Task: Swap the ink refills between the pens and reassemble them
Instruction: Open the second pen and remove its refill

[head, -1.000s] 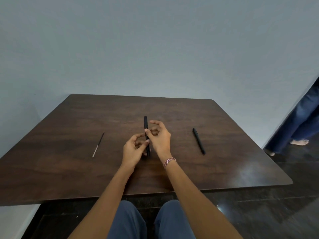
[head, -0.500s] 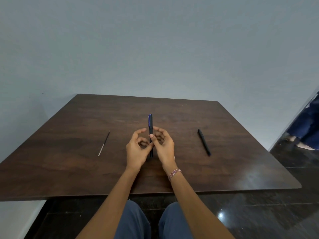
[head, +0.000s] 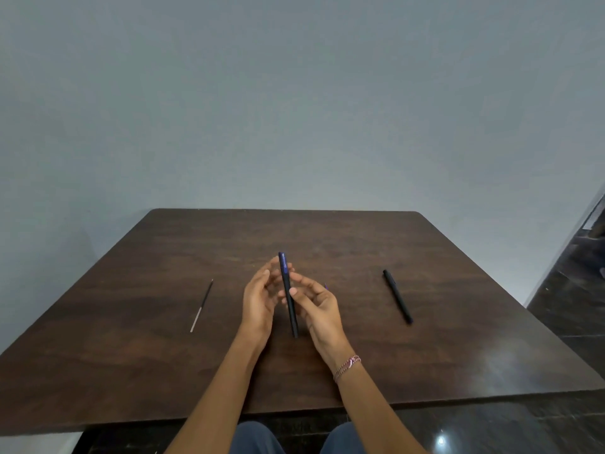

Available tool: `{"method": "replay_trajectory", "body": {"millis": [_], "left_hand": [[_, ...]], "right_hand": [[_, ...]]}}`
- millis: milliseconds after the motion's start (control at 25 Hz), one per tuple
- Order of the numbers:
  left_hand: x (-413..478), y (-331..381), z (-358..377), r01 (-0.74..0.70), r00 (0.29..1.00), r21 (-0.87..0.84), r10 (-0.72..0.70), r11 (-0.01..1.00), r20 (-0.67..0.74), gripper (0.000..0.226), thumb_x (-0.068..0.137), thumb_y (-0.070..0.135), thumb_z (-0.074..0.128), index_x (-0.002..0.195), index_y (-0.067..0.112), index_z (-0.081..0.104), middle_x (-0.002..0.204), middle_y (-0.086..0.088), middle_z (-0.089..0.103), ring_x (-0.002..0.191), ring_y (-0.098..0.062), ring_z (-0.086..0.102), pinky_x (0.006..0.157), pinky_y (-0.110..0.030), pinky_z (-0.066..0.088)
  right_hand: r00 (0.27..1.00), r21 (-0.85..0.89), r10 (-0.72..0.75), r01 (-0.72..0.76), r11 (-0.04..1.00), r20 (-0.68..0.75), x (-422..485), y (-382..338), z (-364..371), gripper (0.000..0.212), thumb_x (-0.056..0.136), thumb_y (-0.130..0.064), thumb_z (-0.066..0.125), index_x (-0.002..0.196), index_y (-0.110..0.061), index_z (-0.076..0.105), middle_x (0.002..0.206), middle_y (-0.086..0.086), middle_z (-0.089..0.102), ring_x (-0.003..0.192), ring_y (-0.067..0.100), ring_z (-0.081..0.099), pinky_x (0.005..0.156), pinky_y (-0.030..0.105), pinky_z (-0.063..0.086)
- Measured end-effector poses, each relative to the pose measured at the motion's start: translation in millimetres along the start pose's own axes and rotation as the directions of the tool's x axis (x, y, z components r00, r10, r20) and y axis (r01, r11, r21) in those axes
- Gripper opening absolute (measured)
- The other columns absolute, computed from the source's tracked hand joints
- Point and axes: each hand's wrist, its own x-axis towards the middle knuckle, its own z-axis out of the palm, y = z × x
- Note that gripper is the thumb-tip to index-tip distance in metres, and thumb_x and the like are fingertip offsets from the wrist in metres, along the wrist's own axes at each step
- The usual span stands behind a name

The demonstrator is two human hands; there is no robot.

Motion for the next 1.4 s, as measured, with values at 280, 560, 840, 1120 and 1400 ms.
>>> {"method": "replay_trajectory", "body": {"millis": [280, 560, 840, 1120, 1400], "left_hand": [[3.9, -3.4, 3.2, 0.092, 0.994, -0.033, -0.089, 0.995, 0.068, 0.033, 0.098, 0.018, 0.038, 0.110, 0.000, 0.063, 0.102, -0.016, 0.071, 0.097, -0.026, 0.068, 0.079, -0.030, 0.057], [2.9, 1.3, -6.3, 0.063, 0.995, -0.043, -0.059, 0.997, 0.080, 0.036, 0.102, 0.020, 0.028, 0.115, 0.006, 0.059, 0.093, -0.012, 0.074, 0.092, -0.023, 0.070, 0.075, -0.026, 0.057], [4.7, -4.4, -8.6, 0.124, 0.985, 0.055, -0.130, 0.991, 0.116, 0.026, 0.101, 0.027, 0.033, 0.102, 0.022, 0.059, 0.063, 0.002, 0.052, 0.044, -0.008, 0.046, 0.034, -0.018, 0.038], [7.3, -5.9, -7.2, 0.090, 0.986, 0.003, -0.089, 0.996, 0.143, 0.022, 0.101, 0.026, 0.033, 0.101, 0.020, 0.054, 0.051, 0.009, 0.036, 0.044, -0.003, 0.035, 0.041, -0.016, 0.035], [7.7, -4.7, -3.5, 0.077, 0.988, -0.043, -0.070, 0.996, 0.141, 0.023, 0.101, 0.025, 0.031, 0.102, 0.018, 0.053, 0.047, 0.010, 0.032, 0.043, -0.003, 0.031, 0.045, -0.017, 0.030]], "right_hand": [[0.991, -0.083, 0.117, -0.111, 0.990, 0.071, 1.2, 2.7, 3.1, 0.025, 0.087, 0.001, 0.060, 0.112, -0.001, 0.054, 0.086, 0.015, 0.068, 0.077, 0.023, 0.068, 0.070, 0.030, 0.055], [0.940, -0.346, 0.269, -0.186, 0.920, 0.210, -4.2, 3.7, 5.1, 0.022, 0.098, -0.022, 0.046, 0.115, -0.009, 0.053, 0.067, 0.012, 0.066, 0.051, 0.018, 0.064, 0.049, 0.022, 0.051], [0.941, -0.408, 0.267, -0.165, 0.898, 0.206, -1.0, 9.6, 4.2, 0.019, 0.102, -0.023, 0.036, 0.103, -0.012, 0.052, 0.066, 0.010, 0.065, 0.051, 0.018, 0.063, 0.051, 0.023, 0.051], [0.946, -0.510, 0.228, -0.083, 0.856, 0.229, -2.8, 7.6, 5.2, 0.023, 0.101, -0.026, 0.037, 0.096, -0.012, 0.053, 0.068, 0.009, 0.063, 0.052, 0.016, 0.061, 0.052, 0.024, 0.050], [0.944, -0.518, 0.218, -0.061, 0.853, 0.248, -1.6, 9.4, 5.0, 0.017, 0.101, -0.021, 0.039, 0.096, -0.012, 0.053, 0.067, 0.009, 0.062, 0.052, 0.017, 0.059, 0.052, 0.024, 0.050]]}}
